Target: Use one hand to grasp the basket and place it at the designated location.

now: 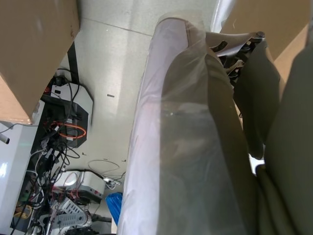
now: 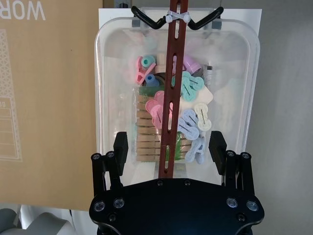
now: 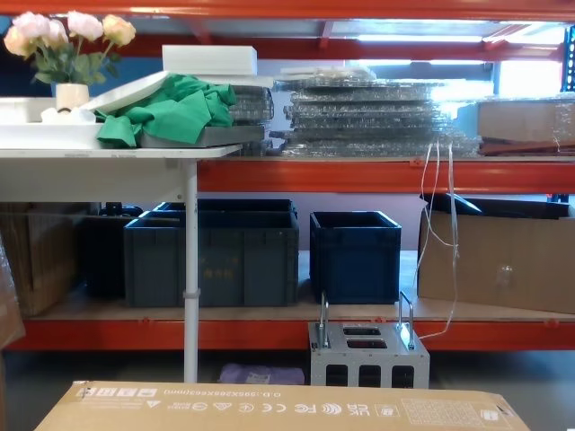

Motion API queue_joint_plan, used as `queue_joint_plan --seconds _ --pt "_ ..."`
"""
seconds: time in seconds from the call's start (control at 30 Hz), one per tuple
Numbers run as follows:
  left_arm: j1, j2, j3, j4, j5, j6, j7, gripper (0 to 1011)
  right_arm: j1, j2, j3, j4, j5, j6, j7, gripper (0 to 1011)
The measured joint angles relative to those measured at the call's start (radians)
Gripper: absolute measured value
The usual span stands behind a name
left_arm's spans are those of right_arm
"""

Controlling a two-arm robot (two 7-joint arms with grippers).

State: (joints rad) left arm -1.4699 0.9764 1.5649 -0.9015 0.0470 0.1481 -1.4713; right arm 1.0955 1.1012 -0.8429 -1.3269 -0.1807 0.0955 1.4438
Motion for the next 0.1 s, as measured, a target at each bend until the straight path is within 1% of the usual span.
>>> queue_joint_plan --seconds 0.1 --pt "0.0 0.0 0.0 0.0 0.0 0.0 0.0 0 0.0 0.0 0.0 0.0 0.0 0.0 0.0 1001"
